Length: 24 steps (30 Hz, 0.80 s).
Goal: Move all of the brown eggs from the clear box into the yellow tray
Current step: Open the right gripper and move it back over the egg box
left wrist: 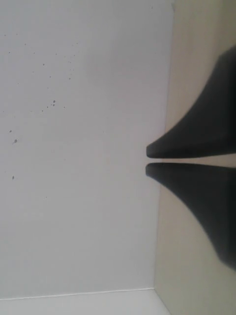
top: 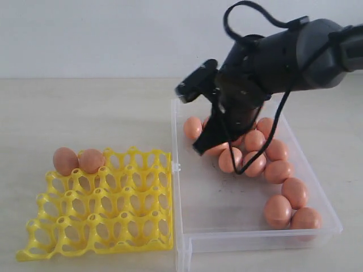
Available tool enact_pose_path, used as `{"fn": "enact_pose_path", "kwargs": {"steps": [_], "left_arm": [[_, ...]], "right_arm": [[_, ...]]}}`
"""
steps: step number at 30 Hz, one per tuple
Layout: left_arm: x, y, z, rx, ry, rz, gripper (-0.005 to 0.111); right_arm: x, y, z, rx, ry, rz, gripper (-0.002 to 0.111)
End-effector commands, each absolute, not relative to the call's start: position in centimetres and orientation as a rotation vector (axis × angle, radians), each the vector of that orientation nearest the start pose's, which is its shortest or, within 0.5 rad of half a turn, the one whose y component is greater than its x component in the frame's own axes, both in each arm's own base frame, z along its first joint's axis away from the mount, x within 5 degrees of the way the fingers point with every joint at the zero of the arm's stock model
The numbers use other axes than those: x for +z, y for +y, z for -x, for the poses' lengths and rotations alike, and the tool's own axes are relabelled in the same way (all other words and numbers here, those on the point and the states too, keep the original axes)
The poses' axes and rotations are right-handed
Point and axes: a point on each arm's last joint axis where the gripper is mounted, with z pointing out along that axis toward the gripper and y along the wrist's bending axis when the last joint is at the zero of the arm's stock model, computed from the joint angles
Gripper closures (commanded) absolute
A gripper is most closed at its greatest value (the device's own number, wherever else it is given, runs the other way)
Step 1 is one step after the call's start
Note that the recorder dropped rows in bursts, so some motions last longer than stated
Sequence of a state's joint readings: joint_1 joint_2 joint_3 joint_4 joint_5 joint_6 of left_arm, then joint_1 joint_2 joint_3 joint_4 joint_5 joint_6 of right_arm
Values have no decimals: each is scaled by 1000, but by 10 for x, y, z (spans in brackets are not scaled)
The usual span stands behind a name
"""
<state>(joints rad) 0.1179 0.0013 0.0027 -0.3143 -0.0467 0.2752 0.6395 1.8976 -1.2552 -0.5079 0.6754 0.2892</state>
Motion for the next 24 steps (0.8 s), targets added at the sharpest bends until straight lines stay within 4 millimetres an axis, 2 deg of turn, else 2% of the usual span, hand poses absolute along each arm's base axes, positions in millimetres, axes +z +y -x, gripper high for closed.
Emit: {"fn": "enact_pose_path", "kwargs": {"steps": [1,3,5,7,9,10,12,14,16,24], "left_arm": [[218,8,-55,77,1429,127,103],[218,8,-55,77,1429,127,103],[218,8,-55,77,1429,127,103],[218,8,-55,77,1429,127,103],[218,8,-55,77,1429,127,103],[218,8,-55,77,1429,127,103],[218,8,-55,77,1429,127,103],[218,8,-55,77,1429,127,103],[218,8,-55,77,1429,127,103],[218,8,-55,77,1429,127,103]], "right_arm": [[182,170,-328,-82,2772,895,108],[181,164,-327,8,2791,1021,107],[180,163,-324,57,2781,1138,99],[180,163,-323,41,2728,1286,85],[180,162,-323,21,2700,1338,68],[180,162,-324,15,2709,1305,61],[180,161,-326,18,2778,1105,52],[181,161,-329,37,2855,795,52],[181,161,-330,53,2885,647,52],[181,161,-331,81,2930,350,52]]}}
